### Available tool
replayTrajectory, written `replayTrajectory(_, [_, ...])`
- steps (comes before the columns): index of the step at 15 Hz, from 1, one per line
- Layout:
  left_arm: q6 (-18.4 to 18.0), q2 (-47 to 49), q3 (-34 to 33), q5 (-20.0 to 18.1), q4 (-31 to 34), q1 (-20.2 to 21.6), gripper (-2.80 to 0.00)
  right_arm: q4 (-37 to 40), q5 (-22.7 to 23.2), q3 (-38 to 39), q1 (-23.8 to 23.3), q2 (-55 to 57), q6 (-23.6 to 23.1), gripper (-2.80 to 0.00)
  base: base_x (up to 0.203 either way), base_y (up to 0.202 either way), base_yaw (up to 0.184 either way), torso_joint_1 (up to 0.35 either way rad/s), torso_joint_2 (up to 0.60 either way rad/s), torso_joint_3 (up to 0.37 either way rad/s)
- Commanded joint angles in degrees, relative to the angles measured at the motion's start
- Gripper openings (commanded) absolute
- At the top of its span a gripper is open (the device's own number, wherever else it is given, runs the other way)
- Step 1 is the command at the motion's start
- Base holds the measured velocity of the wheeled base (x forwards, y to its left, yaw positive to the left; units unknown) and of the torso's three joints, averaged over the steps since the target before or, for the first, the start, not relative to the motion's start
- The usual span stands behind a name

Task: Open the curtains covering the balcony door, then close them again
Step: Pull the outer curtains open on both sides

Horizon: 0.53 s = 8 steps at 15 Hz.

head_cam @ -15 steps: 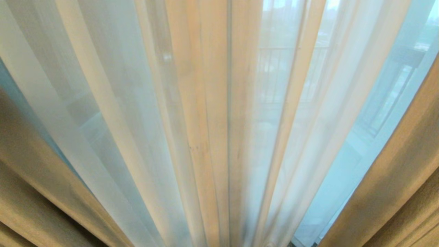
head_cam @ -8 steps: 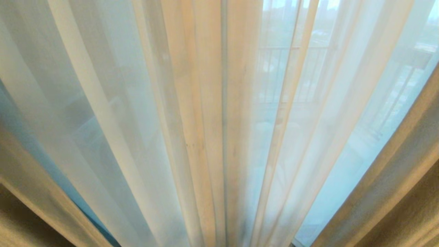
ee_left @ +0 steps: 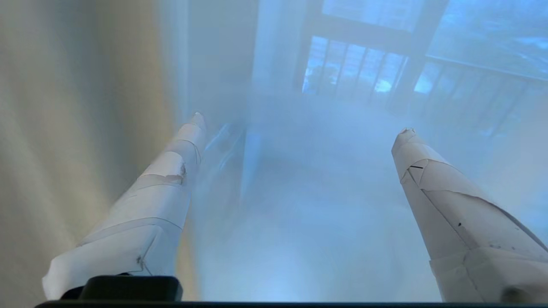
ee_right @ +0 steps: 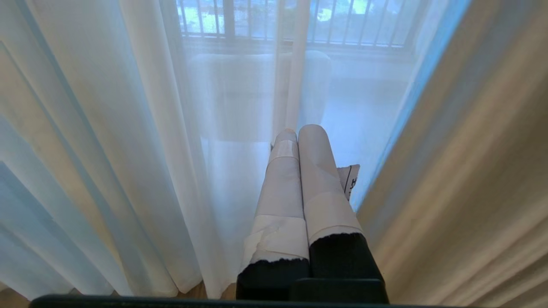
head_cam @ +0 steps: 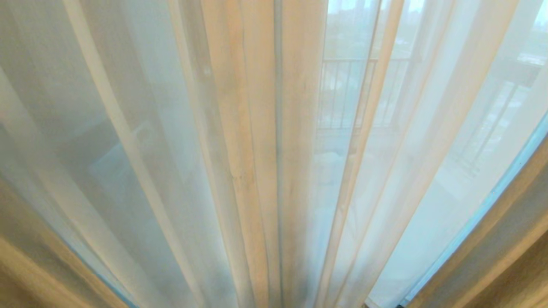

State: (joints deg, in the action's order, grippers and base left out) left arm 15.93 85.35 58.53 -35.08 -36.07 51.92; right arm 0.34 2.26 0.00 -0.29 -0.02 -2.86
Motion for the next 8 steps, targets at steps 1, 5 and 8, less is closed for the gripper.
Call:
replayTrajectory(1, [0.07,-5.16,-3.74,-0.16,-0.22,0.11,0.0,0.01,0.03,0.0,0.03,0.02,-0.04,-2.8,0.0,0.0,0.0,0.0,0.0,0.0])
replayTrajectory(5, [-0.02,-10.2,-8.72,-0.29,-0.1,-0.31,0.0,0.01,0.03,0.0,-0.04,0.02,-0.04,-2.8,0.0,0.0,0.0,0.0,0.0,0.0])
replayTrajectory(8, [-0.02,-13.92,-13.0,-0.52,-0.08,-0.43,-2.8,0.01,0.03,0.0,0.03,0.02,-0.04,-2.8,0.0,0.0,0.0,0.0,0.0,0.0])
